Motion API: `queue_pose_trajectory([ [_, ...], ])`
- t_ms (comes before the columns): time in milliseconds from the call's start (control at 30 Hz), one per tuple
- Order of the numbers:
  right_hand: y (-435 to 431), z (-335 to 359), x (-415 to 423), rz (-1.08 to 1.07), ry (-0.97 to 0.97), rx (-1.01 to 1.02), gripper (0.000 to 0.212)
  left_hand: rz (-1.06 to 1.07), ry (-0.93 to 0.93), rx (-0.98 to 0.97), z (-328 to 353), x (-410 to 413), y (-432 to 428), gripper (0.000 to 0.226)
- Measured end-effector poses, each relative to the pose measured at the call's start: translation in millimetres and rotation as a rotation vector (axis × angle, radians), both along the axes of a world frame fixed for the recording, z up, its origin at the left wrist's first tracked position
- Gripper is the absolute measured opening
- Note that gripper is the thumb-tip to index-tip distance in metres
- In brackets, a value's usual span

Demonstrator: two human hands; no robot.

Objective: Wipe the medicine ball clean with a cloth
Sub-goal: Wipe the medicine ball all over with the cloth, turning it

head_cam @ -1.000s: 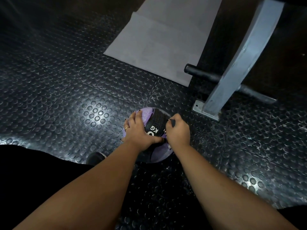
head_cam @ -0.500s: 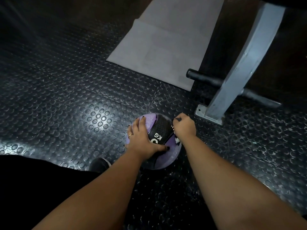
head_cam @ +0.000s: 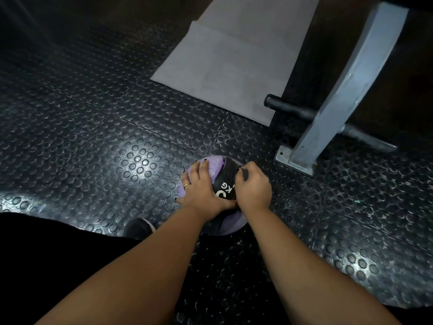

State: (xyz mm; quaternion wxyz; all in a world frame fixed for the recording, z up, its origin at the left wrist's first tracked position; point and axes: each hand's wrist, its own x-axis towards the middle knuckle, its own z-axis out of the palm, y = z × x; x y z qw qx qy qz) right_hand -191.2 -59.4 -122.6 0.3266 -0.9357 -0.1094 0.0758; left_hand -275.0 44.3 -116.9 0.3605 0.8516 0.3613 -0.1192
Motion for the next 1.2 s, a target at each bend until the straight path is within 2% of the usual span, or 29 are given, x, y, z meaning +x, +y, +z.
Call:
queue_pose_trajectory([
  [100,0,-5,27,-0.035,0.104,-0.092,0.012,-0.030,0.019,0.022,-1,3,-2,0.144],
  [200,-4,-8,45,-0.010,0.182,-0.086,0.013,-0.059,0.036,0.039,0,5,-3,0.144],
  [367,-12,1,14,0.074,0.034,0.044,0.008,-0.093,0.012,0.040,-3,12,-1,0.142],
  [500,-8,6,-14,0.272,-0.101,0.091,0.009,-0.097,0.011,0.049,-1,11,-3,0.122],
  [600,-6,4,-9,0.264,-0.133,0.036,0.012,-0.118,-0.005,0.049,-8,7,-2,0.136],
  [767,4,3,18,0.158,-0.066,-0.091,0.015,-0.109,-0.017,0.040,-9,3,-2,0.143],
  [933,12,-2,60,0.189,0.114,-0.185,0.018,-0.108,-0.024,0.031,-4,-2,-1,0.146],
  [1067,20,-3,67,0.227,0.172,-0.180,0.019,-0.112,-0.053,0.042,-2,-3,3,0.144],
  [1200,12,4,45,0.260,0.104,-0.080,0.013,-0.112,-0.065,0.007,-1,-4,10,0.143],
])
